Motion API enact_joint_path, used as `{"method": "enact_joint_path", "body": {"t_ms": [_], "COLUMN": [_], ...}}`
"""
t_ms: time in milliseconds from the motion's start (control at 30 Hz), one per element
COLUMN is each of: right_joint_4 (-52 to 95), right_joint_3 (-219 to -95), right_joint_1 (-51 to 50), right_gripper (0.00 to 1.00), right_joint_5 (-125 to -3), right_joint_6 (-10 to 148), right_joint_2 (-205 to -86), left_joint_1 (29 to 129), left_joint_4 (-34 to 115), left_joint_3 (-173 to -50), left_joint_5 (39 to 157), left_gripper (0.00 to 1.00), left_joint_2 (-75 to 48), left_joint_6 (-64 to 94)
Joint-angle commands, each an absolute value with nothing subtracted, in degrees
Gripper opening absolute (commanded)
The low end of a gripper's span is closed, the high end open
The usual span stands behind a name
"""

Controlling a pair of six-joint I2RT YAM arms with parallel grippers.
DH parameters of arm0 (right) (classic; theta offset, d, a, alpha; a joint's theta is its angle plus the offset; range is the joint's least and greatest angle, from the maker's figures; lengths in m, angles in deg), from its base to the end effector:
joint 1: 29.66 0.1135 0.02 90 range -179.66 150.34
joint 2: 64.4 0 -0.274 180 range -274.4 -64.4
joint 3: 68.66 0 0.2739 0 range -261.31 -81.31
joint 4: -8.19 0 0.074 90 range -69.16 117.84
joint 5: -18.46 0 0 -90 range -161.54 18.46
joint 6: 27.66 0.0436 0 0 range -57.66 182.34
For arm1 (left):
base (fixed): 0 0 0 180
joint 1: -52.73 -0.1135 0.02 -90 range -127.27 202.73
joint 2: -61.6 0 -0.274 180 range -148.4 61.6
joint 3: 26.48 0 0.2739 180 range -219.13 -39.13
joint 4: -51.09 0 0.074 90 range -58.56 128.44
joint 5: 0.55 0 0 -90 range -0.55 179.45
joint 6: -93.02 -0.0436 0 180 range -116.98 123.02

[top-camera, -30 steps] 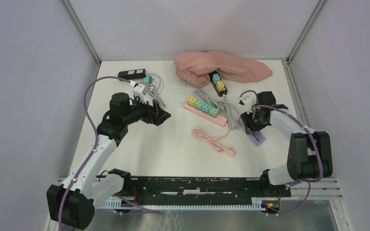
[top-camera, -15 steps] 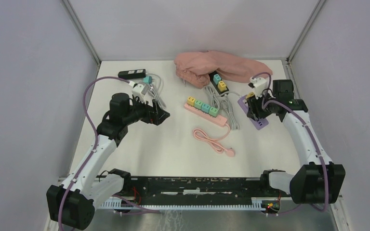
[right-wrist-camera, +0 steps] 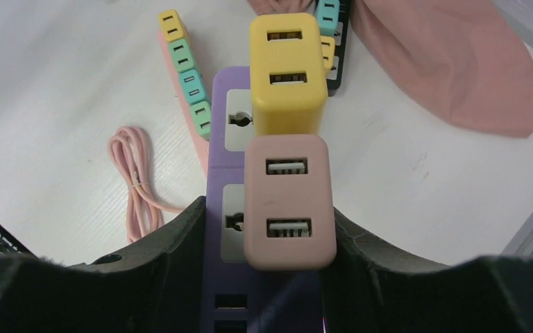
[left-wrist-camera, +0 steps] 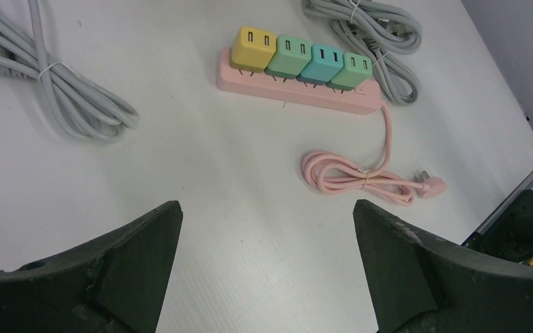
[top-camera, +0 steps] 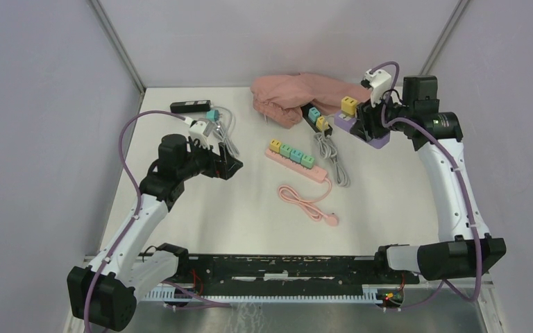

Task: Pull the plug off the socket
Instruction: Pick up the socket from the center of the board, then place the socket at the center of the board.

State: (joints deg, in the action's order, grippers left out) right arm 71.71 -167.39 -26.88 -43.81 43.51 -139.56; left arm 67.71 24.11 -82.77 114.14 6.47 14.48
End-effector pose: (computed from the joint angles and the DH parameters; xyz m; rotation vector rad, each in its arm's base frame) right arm 0.2859 0.0342 0.4156 -0.6578 2.1019 0.3922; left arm 0.2266 -0.0795 0.2944 0.3414 2.0242 -0.7249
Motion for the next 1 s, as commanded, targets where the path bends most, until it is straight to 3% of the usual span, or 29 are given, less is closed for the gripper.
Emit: {"method": "enact_joint_path", "body": {"t_ms": [0, 433, 633, 967], "right_joint_4": [69.23, 71.95, 70.76, 63.08], "right_joint_3": [-172.63, -182.55, -185.89, -179.25], "right_joint_1": [-24.95, -21.79, -20.59, -14.58], "right_gripper": [0.00, 0.00, 0.00, 0.00], "right_joint_5": [-40.74, -33.64, -24.79, -10.92], "right_joint_6": [45.33, 51.22, 55.46, 62.80], "right_joint_2": [-138.57, -140.55, -141.07, -140.21], "left_joint_1": [67.63, 67.41, 66.97, 65.06], "left_joint_4": [24.95, 24.86, 24.73, 24.40], "left_joint_3": [-83.43, -83.43, -83.58, -83.18], "left_joint_5": [112.95, 112.56, 110.90, 96.50], "left_gripper": [0.99, 0.99, 0.99, 0.99], "left_joint_2": [7.02, 7.15, 7.90, 13.87], "left_joint_6": [11.02, 11.02, 10.93, 11.10]}}
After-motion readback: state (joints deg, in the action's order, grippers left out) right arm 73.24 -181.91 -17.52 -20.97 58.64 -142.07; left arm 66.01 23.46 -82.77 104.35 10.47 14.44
